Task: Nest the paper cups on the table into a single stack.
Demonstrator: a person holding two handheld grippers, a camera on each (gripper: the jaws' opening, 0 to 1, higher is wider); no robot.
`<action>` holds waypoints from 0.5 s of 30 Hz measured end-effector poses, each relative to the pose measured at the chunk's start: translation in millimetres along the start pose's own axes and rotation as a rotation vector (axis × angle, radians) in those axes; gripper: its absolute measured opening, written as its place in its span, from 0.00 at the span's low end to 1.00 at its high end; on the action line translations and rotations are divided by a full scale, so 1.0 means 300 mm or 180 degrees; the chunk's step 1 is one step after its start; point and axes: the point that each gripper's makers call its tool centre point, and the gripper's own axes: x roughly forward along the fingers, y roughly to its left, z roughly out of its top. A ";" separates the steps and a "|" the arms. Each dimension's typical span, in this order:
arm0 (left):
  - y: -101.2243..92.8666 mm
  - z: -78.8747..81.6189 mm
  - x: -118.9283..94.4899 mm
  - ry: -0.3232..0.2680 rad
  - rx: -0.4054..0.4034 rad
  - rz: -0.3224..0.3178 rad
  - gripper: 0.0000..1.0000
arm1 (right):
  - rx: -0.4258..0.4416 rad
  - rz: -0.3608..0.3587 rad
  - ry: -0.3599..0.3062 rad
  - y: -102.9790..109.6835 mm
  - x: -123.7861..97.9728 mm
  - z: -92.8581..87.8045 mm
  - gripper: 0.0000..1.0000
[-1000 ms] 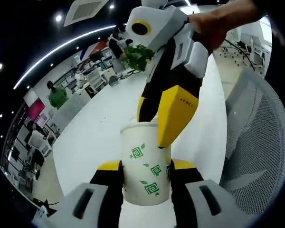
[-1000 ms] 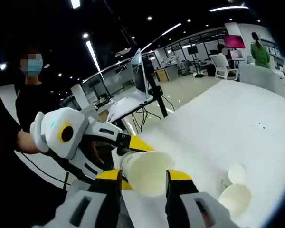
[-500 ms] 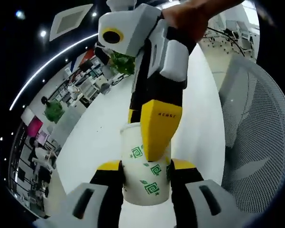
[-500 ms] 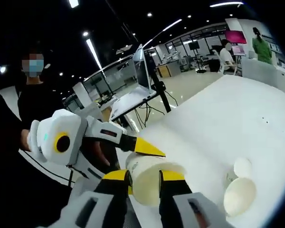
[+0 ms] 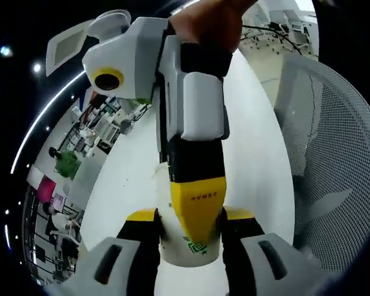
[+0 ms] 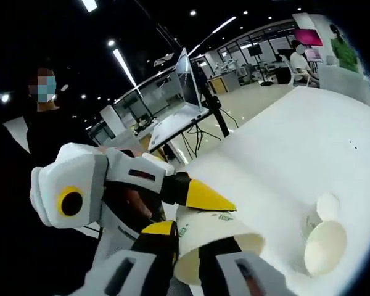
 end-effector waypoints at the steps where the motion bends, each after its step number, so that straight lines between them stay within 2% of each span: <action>1: -0.001 0.005 0.001 -0.0008 0.0002 0.0006 0.37 | 0.0002 0.0007 0.0001 0.003 0.001 -0.001 0.09; 7: -0.010 0.017 0.014 -0.0046 -0.0026 -0.0013 0.37 | 0.0000 0.0009 0.0025 0.017 0.002 -0.012 0.00; 12: -0.016 0.024 0.020 -0.0082 -0.0103 -0.0020 0.38 | -0.0331 -0.0183 0.0333 -0.017 -0.012 -0.065 0.00; 15: -0.013 0.023 0.021 -0.0095 -0.0247 -0.0021 0.40 | -0.0416 -0.0225 0.0369 -0.012 -0.021 -0.072 0.00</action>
